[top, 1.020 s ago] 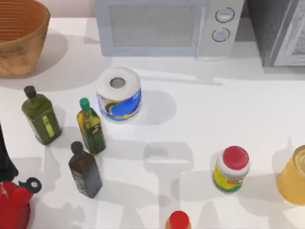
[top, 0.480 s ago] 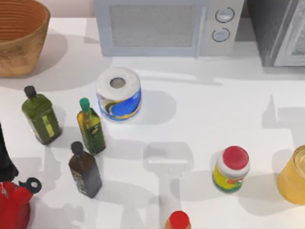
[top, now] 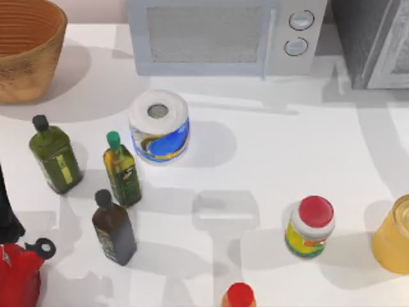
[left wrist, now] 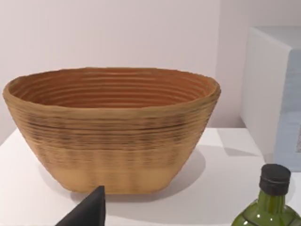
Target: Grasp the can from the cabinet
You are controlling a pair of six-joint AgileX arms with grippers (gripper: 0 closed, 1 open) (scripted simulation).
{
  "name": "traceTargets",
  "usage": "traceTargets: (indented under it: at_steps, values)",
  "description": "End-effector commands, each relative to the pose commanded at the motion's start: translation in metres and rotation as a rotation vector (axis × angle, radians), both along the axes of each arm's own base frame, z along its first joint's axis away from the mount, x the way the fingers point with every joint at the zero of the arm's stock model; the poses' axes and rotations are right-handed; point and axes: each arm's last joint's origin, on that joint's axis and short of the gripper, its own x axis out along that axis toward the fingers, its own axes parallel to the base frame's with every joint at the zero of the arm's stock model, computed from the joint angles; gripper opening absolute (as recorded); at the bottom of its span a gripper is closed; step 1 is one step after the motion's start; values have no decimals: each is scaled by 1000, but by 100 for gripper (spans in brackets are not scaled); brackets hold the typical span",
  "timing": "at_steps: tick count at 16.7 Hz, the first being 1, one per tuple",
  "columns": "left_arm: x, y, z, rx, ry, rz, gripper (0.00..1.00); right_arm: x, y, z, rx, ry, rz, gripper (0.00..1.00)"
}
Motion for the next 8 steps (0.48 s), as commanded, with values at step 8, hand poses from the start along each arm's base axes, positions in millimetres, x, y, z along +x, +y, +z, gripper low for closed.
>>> traceTargets:
  at_steps: [8]
  values:
    - [0,0,0,0,0,0,100,33,12,25,3,-4,-4,100]
